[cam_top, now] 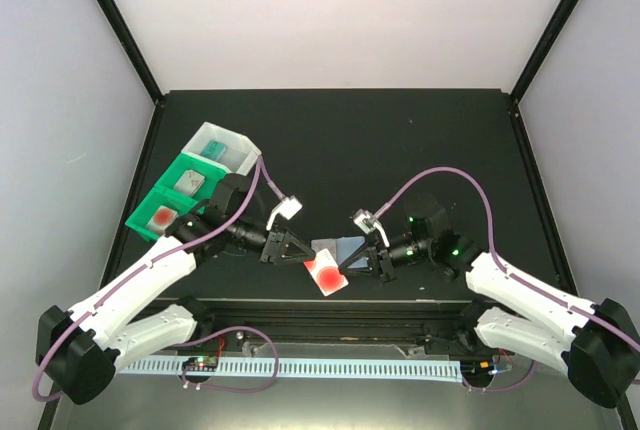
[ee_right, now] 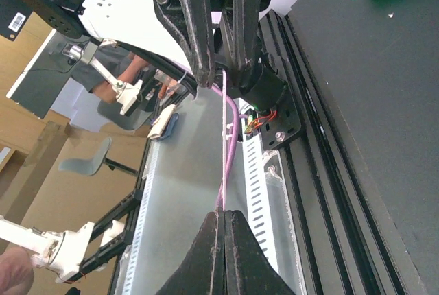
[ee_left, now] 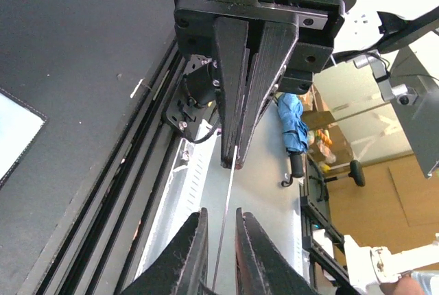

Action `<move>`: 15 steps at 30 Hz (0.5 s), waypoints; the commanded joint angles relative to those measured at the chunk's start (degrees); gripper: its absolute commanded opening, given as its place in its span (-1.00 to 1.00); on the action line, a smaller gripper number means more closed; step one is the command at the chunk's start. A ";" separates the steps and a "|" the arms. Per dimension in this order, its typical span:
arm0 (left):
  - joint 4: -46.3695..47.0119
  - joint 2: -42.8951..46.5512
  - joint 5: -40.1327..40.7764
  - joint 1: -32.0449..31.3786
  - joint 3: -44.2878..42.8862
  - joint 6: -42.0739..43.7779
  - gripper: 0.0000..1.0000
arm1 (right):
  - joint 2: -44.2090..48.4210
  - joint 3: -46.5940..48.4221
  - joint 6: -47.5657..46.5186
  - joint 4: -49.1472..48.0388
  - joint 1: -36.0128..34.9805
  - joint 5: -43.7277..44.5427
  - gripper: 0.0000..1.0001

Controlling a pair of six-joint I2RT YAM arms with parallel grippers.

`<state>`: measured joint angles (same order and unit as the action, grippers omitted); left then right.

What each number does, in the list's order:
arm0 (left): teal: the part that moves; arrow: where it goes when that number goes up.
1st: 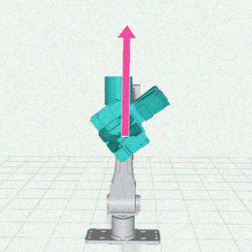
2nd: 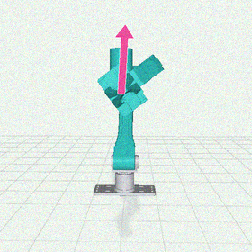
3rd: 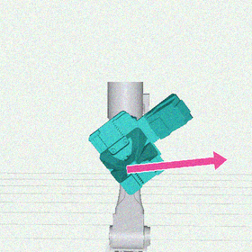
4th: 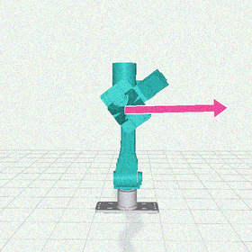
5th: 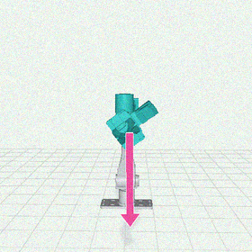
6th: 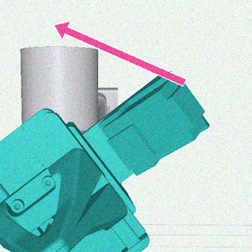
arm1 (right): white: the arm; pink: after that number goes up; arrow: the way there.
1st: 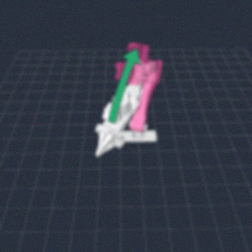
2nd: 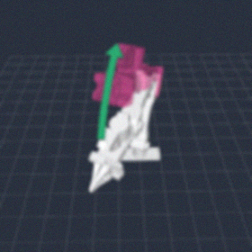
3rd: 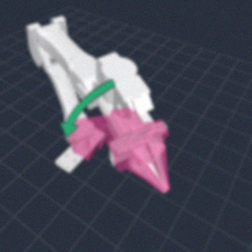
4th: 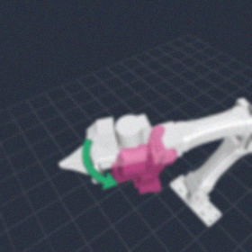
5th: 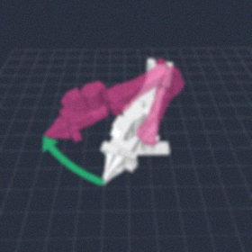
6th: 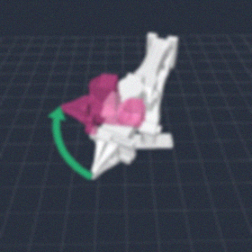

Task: Take the credit cards out of the card holder

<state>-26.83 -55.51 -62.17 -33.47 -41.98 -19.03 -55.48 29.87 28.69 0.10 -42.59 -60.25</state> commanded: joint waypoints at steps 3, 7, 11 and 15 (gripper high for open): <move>-0.52 -0.64 -3.03 -0.33 -0.15 1.69 -0.75 | -0.61 1.11 0.69 -3.12 0.28 -1.67 -0.98; 0.38 -0.30 -3.56 -0.33 0.38 1.24 -0.97 | -0.78 1.07 0.73 -3.31 0.23 -1.43 -0.98; 1.40 0.49 -2.61 -0.35 0.49 0.17 -0.97 | -0.77 0.90 0.76 -3.07 0.23 -0.24 -0.98; 1.59 1.08 0.63 -0.09 0.43 -1.50 -0.97 | -0.35 0.81 1.23 -2.33 0.27 2.41 -0.85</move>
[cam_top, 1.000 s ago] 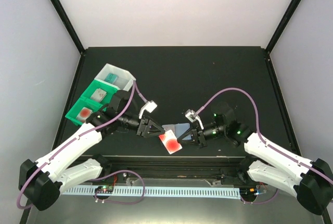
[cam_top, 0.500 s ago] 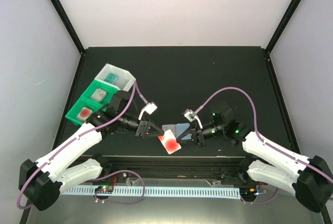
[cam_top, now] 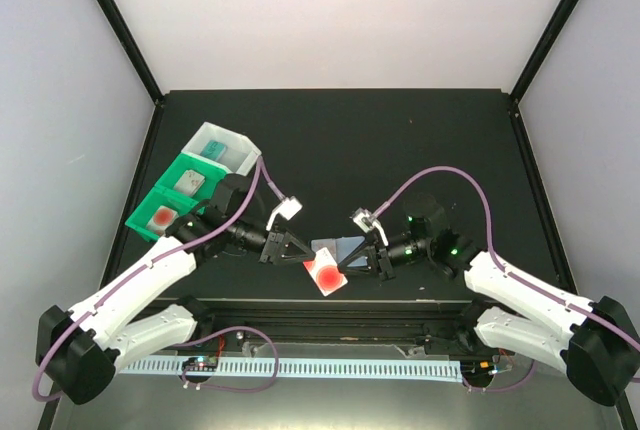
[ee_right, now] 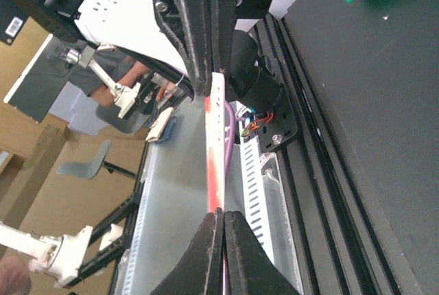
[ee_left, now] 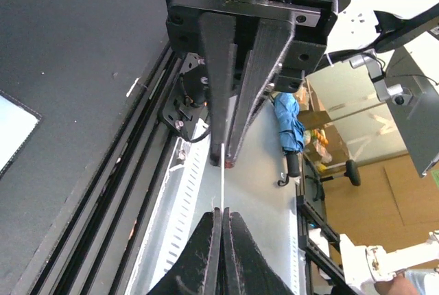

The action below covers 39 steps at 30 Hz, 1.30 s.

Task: Take the credit cards out of the card holder

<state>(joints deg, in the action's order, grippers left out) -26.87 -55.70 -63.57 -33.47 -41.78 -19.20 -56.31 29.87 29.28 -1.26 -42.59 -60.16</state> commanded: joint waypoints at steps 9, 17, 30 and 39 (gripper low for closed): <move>-1.84 2.37 16.67 2.59 -1.54 -6.51 -0.97 | 4.64 0.41 2.55 1.24 0.31 11.62 0.39; -1.90 7.43 31.84 8.22 -2.60 -13.61 -0.97 | 8.66 -1.87 5.26 0.94 0.32 18.34 1.00; -1.60 12.45 57.67 24.14 1.83 -24.18 -0.97 | 10.94 -4.83 7.55 -1.89 0.37 19.12 1.00; -1.06 17.69 75.82 30.95 3.31 -25.11 -0.97 | 10.96 -4.35 6.50 -0.29 0.38 18.25 1.00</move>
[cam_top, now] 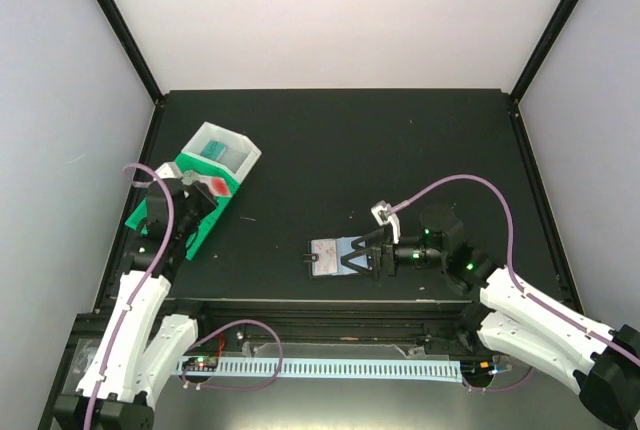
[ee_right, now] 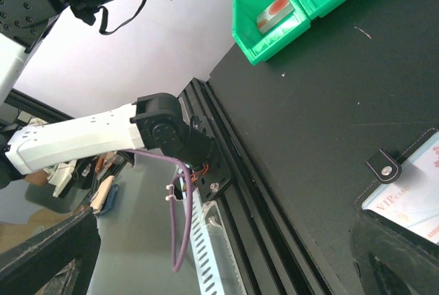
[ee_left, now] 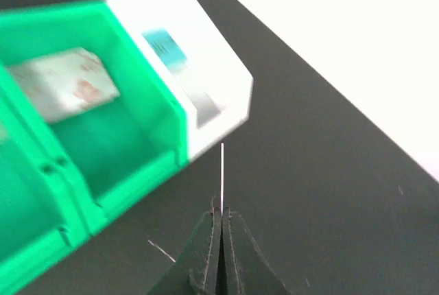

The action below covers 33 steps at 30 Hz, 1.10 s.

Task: Take the credit cards out of the card holder

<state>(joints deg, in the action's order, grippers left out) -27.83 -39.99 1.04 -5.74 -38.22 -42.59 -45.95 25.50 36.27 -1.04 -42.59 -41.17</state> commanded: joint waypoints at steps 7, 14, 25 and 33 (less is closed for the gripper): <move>-2.45 3.30 23.67 8.52 -0.40 -5.10 -0.97 | 0.34 0.00 -0.05 -1.07 0.34 -1.93 1.00; -0.62 1.99 22.11 14.76 0.16 -5.53 -0.97 | 0.93 0.01 0.43 -0.70 0.33 -2.65 1.00; 5.64 -4.82 13.34 24.08 3.30 -3.29 -0.97 | 2.01 -0.77 1.70 -1.84 0.34 -1.75 1.00; 11.08 -9.58 13.23 26.73 6.74 -3.27 -0.97 | 2.68 -1.32 1.88 -2.90 0.33 -2.12 1.00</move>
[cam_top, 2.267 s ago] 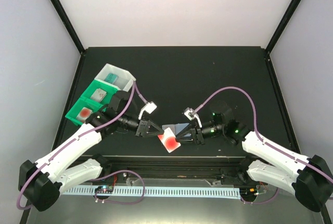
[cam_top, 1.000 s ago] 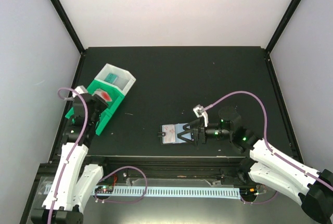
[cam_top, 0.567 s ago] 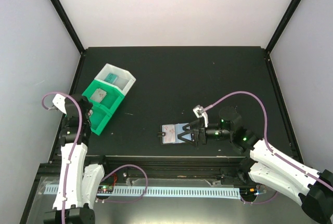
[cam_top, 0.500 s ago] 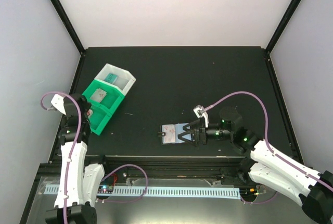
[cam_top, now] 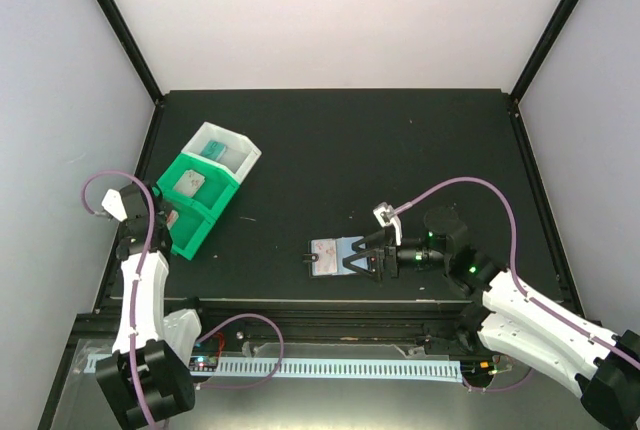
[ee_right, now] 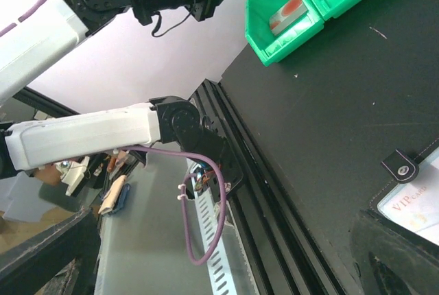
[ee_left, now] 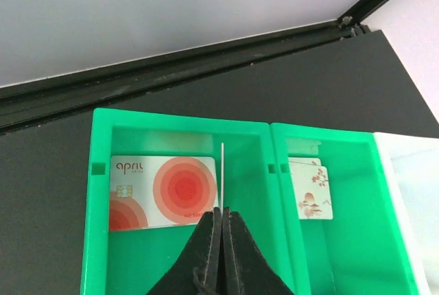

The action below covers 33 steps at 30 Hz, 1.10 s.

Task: Take the credit cards out of the card holder

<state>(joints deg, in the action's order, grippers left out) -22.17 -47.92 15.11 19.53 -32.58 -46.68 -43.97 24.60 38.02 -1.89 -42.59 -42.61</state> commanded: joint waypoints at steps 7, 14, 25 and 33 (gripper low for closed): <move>7.82 -7.16 -2.89 3.33 2.07 0.15 -0.97 | -0.51 2.20 -2.91 0.41 0.32 -0.98 1.00; 16.14 -8.29 -2.76 3.42 5.48 -0.08 -0.97 | -0.95 1.68 -3.94 0.61 0.35 -1.55 1.00; 18.47 -10.45 -1.01 3.52 5.62 0.49 -0.97 | -0.42 2.58 -8.52 4.86 0.37 0.37 1.00; 19.92 -12.62 -1.23 3.53 5.95 -1.02 -0.96 | -0.46 2.43 -10.40 6.87 0.34 3.27 1.00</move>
<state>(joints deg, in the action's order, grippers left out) -4.62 -58.67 12.82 22.55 -26.09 -47.09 -45.04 25.71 29.34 4.01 -42.59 -41.54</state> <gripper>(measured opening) 0.025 0.999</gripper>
